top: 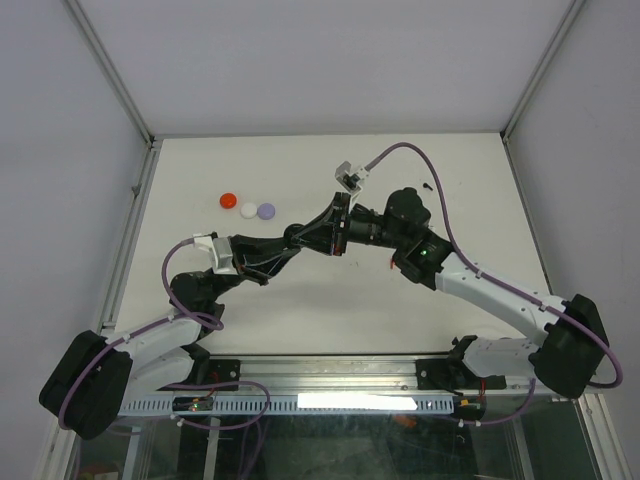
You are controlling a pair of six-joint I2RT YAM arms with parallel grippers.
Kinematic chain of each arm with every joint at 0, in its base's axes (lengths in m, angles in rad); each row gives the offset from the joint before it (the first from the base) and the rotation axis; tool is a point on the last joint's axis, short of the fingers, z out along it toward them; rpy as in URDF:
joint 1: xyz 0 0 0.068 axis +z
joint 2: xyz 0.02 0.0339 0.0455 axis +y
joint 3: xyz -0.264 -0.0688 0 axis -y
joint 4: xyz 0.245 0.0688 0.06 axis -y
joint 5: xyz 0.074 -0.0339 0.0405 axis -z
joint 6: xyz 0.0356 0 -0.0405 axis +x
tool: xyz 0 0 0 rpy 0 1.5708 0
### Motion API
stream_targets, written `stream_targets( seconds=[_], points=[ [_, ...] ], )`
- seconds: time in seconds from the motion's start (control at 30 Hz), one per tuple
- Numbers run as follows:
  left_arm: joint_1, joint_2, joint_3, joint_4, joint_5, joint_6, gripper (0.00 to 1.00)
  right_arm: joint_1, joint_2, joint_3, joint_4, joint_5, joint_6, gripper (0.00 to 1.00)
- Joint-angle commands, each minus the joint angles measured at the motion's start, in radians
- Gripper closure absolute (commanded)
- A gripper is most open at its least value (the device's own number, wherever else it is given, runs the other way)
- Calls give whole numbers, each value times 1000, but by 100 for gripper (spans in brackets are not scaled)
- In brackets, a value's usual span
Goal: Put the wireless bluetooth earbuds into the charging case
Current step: Place the earbud in the charging case.
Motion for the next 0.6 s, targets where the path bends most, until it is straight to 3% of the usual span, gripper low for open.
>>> stream_targets(
  seconds=[0.0, 0.57],
  points=[
    [10, -36, 16, 100, -36, -26, 100, 4, -44, -26, 3, 39, -41, 87],
    [11, -50, 30, 32, -31, -10, 100, 6, -5, 19, -106, 39, -41, 87]
  ],
)
